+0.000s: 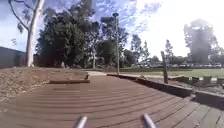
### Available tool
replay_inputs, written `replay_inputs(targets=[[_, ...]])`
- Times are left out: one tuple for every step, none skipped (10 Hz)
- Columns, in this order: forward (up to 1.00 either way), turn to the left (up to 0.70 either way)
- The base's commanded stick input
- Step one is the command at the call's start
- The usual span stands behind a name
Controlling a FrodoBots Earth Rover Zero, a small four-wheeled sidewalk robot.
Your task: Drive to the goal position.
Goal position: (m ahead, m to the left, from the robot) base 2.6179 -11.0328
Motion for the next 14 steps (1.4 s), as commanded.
replay_inputs(targets=[[1.0,0.0],[1.0,0.0],[1.0,0.0],[1.0,0.0],[1.0,0.0],[1.0,0.0],[1.0,0.0],[1.0,0.0],[1.0,0.0],[1.0,0.0],[1.0,0.0],[1.0,0.0],[1.0,0.0],[1.0,0.4]])
